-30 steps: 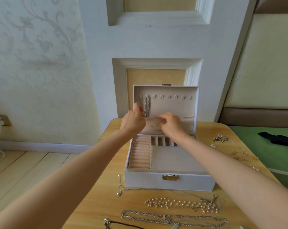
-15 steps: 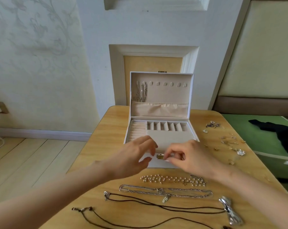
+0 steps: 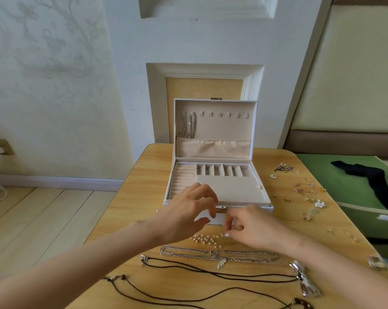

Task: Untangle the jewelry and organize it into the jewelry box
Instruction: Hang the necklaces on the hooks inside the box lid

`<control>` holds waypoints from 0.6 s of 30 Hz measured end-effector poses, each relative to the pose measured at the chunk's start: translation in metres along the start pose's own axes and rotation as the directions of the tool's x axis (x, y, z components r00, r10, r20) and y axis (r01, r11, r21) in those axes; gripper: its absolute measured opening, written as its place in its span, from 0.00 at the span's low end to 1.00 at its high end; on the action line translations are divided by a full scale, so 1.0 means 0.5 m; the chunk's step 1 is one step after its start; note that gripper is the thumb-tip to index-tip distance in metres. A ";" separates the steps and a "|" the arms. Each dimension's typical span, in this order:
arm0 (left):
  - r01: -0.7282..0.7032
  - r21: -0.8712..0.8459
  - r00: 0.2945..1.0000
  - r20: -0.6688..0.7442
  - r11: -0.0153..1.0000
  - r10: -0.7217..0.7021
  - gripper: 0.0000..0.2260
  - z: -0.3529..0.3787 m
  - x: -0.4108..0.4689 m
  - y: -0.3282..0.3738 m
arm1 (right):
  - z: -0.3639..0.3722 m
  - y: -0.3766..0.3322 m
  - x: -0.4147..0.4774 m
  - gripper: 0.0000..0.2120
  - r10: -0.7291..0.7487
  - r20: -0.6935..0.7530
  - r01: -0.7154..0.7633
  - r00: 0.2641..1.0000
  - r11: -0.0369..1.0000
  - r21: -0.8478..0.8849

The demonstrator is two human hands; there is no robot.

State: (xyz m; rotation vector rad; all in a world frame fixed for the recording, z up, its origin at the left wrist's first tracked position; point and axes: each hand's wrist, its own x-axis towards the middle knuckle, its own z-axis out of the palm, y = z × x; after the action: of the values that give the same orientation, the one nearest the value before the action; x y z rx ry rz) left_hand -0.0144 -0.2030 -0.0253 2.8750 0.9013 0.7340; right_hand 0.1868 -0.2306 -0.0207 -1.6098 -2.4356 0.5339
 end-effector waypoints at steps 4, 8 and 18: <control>0.203 -0.323 0.975 0.159 0.924 -0.158 0.13 -0.003 0.031 0.030 | -0.056 -0.001 -0.008 0.07 0.008 -0.100 0.026 0.995 0.943 0.332; 0.359 -0.594 0.933 0.225 0.720 -0.280 0.08 -0.009 0.069 0.045 | -0.099 -0.003 -0.001 0.06 0.005 -0.172 0.074 0.985 0.889 0.452; 0.357 -0.843 0.898 0.190 0.402 -0.398 0.03 -0.072 0.114 0.027 | -0.144 -0.002 0.029 0.04 0.007 -0.162 0.123 0.987 0.615 0.779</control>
State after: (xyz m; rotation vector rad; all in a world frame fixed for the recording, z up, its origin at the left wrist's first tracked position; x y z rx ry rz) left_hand 0.0174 -0.1863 0.0336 1.6626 0.7998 0.8546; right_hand 0.2043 -0.2034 0.0453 -1.1044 -1.6968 1.2135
